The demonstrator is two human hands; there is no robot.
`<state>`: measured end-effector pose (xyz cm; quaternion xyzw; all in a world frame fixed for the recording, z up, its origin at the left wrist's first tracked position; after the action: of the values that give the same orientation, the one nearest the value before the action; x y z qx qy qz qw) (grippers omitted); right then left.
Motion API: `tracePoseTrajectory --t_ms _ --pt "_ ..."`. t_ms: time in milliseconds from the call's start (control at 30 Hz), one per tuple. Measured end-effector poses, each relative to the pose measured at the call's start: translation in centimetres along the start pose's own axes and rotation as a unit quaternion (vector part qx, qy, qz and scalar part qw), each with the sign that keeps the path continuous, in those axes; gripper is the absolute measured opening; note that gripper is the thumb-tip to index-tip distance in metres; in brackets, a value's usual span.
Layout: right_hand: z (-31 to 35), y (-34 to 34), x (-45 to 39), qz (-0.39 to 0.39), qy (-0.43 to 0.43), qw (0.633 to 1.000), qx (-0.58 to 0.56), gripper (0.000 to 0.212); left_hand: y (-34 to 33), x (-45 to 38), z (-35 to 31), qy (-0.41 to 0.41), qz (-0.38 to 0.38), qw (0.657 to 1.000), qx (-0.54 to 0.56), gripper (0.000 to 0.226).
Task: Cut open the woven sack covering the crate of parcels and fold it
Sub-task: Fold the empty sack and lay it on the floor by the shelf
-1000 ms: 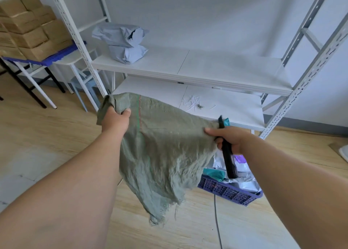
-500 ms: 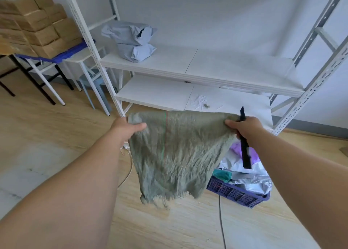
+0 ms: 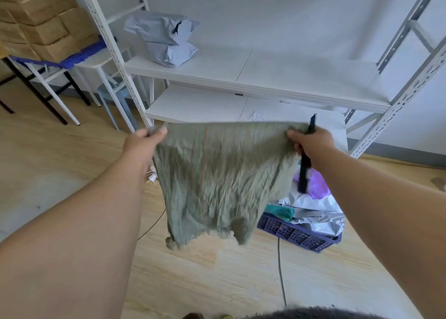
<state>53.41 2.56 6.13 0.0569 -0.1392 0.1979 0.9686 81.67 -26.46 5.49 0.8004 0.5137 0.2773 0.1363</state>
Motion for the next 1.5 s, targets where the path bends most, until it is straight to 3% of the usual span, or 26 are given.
tracePoseTrajectory --t_ms 100,167,233,300,400,467,600,733,800,900,1033,1100,1233,1367,1400,1500 --pt "-0.3 -0.3 0.3 0.029 -0.043 0.998 -0.019 0.024 -0.3 0.6 -0.9 0.005 0.045 0.999 -0.008 0.041" --pt "-0.4 -0.1 0.8 0.006 -0.038 0.999 0.0 0.025 -0.4 0.6 -0.6 0.002 0.015 1.0 0.014 0.026" --pt "-0.1 0.0 0.4 -0.018 -0.018 0.996 -0.085 0.026 -0.4 1.1 -0.4 -0.003 -0.028 0.998 0.064 0.016" --pt "0.1 -0.1 0.5 0.0 -0.018 0.995 -0.099 0.025 -0.9 1.6 0.0 0.009 -0.026 0.997 0.072 0.02" --pt "0.2 0.0 1.2 -0.001 -0.013 1.0 0.002 0.026 -1.1 1.9 0.3 0.025 -0.03 0.994 0.1 0.018" --pt "0.5 0.2 0.9 -0.025 0.006 0.998 -0.056 0.028 -1.1 2.0 0.1 0.009 -0.031 0.991 0.132 0.018" --pt "0.0 0.6 1.2 0.0 -0.01 0.998 0.067 0.025 -0.9 1.8 -0.2 -0.007 -0.008 0.999 -0.048 0.022" --pt "-0.5 1.4 1.2 -0.046 -0.015 0.997 0.066 0.031 -0.7 1.5 -1.1 -0.041 -0.032 0.997 -0.062 0.02" --pt "-1.0 1.9 1.5 -0.028 -0.056 0.993 0.099 0.032 -1.1 1.3 -1.0 -0.035 0.003 0.987 -0.158 0.027" --pt "-0.8 2.8 1.2 -0.078 -0.01 0.996 0.052 0.032 -1.0 1.1 -0.9 -0.04 -0.047 0.972 -0.228 0.029" --pt "0.1 3.5 1.2 -0.136 0.036 0.988 0.061 0.054 -1.5 1.2 -1.5 -0.06 -0.107 0.979 -0.163 0.032" --pt "0.8 3.8 1.7 -0.102 0.05 0.992 0.047 0.056 -2.2 1.0 -2.1 -0.066 -0.106 0.982 -0.144 0.032" --pt "0.9 3.7 2.5 0.042 0.07 0.978 0.193 0.048 -2.8 0.4 -3.0 -0.064 -0.134 0.98 -0.132 0.03" --pt "1.1 4.4 2.7 -0.032 0.11 0.956 0.271 0.023 -3.6 0.4 -4.4 -0.048 -0.144 0.988 -0.031 0.015" --pt "1.3 4.4 2.8 -0.027 0.111 0.954 0.276 0.022 -3.7 0.5 -4.9 -0.042 -0.137 0.99 -0.006 0.004" --pt "1.9 4.7 3.3 0.017 0.091 0.972 0.218 0.023 -3.5 0.1 -6.1 -0.016 -0.106 0.994 0.028 0.004"
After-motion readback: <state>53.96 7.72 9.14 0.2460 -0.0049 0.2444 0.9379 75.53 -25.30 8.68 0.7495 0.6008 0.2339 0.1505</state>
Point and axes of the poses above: each hand's wrist, its own x-axis away from the middle knuckle, its own y-axis out of the back of the hand, z = x × y, the point moved 3 cm from there along -x, towards the middle knuckle, and after that the axes turned 10 degrees about -x, right-handed, at the moved point
